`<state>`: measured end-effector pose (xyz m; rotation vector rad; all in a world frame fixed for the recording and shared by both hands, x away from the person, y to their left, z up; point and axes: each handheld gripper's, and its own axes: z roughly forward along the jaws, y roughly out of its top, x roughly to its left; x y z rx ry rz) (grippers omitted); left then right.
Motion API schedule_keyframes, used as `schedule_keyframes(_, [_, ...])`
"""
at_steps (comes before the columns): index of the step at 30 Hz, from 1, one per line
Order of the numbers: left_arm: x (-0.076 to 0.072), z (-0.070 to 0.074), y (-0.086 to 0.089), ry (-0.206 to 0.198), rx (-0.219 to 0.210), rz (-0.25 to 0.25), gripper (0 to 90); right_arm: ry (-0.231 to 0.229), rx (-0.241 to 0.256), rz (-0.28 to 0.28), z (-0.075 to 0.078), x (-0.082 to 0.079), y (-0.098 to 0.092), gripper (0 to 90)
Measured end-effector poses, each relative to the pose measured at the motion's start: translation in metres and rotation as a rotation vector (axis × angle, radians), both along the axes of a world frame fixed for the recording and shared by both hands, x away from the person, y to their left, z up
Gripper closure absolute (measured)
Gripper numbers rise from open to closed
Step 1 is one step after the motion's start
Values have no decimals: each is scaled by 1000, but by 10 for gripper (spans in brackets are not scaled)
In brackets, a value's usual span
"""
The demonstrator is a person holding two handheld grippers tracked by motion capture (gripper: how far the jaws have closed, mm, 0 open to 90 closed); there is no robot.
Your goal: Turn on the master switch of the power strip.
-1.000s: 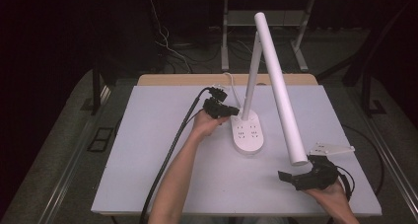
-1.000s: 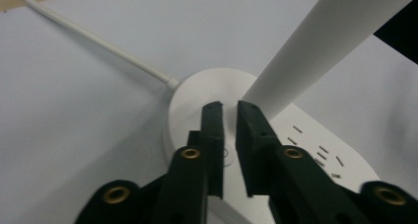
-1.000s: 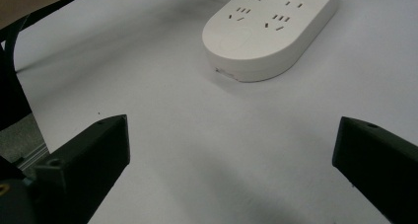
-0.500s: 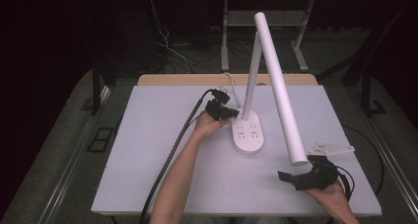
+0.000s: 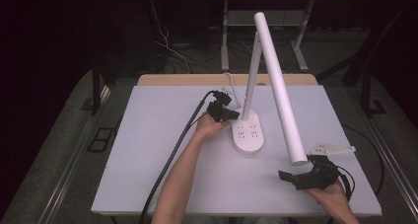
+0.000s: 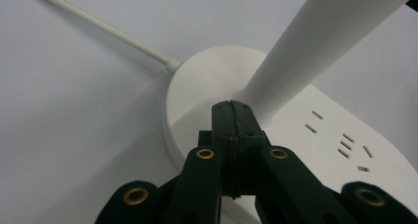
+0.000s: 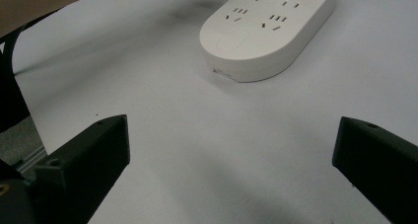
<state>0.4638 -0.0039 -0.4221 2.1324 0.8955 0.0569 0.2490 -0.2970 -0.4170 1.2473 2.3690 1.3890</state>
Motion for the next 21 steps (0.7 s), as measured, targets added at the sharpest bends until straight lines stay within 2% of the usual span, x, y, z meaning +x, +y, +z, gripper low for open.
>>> schedule_keyframes(6, [0, 1, -2, 4, 25, -2, 900, 1, 7, 3, 1, -1, 0, 6])
schedule_keyframes(14, [3, -1, 0, 31, 10, 1, 900, -4, 4, 5, 1, -1, 0, 5])
schedule_keyframes(17, [2, -1, -1, 30, 17, 3, 900, -6, 3, 6, 1, -1, 0, 5])
schedule_keyframes(19, [2, 0, -1, 13, 33, -9, 900, -6, 3, 6, 1, -1, 0, 5])
schedule_keyframes(21, [2, 0, -1, 23, 33, -7, 900, -5, 3, 6, 1, -1, 0, 6])
